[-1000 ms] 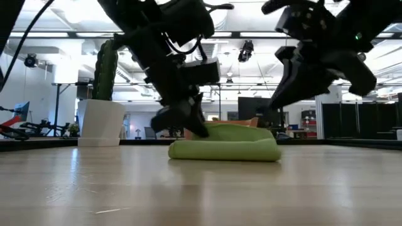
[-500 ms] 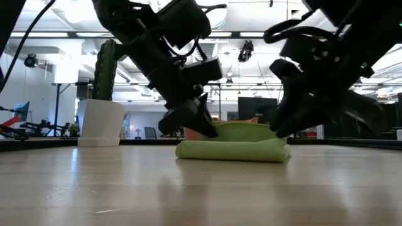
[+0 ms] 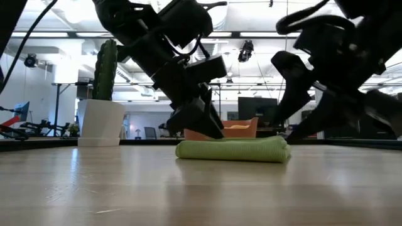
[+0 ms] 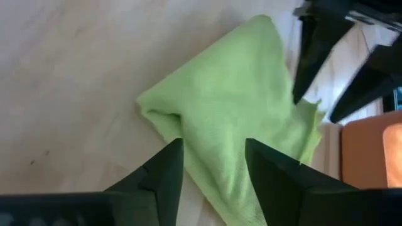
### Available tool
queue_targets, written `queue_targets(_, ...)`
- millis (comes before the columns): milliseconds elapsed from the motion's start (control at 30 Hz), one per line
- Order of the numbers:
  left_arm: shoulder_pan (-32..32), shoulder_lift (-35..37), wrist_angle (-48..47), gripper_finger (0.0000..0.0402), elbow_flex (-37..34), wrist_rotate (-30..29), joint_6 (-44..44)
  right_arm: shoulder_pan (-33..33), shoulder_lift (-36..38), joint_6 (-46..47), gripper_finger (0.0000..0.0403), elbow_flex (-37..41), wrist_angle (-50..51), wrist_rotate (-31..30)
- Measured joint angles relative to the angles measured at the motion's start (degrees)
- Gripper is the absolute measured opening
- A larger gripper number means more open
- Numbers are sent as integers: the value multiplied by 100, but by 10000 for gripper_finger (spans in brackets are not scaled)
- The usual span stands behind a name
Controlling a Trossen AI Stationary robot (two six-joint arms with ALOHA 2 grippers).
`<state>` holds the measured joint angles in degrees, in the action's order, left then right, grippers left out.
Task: Roll microfiber towels into tight, uniform cylinder then place into a basket
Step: Roll the green microfiber cloth
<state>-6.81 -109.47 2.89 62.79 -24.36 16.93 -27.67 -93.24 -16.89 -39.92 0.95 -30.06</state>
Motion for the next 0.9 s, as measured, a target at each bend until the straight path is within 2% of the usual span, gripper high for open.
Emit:
queue_targets(133, -32, 27, -105, 170, -19, -11, 44, -47, -184, -155, 138, -2, -19, -15)
queue_targets(367, -191, 395, -887, 171, -105, 5, 50, -115, -329, -77, 107, -1, -56, -8)
queue_targets(500, -322, 652, -975, 171, -356, 388, 195, -238, -285, -140, 106, -2, -264, -14)
queue_targets(633, -509, 859, -743, 171, -729, 787, 803, -382, -294, -441, 115, -4, -380, -129)
queue_targets(800, -612, 942, 691, 171, -1340, 1585, 1608, -388, -329, -830, 137, -4, -627, -103)
queue_targets(900, -640, 913, 1021, 171, -1510, 1655, 1648, -378, -323, -835, 162, -4, -755, -3)
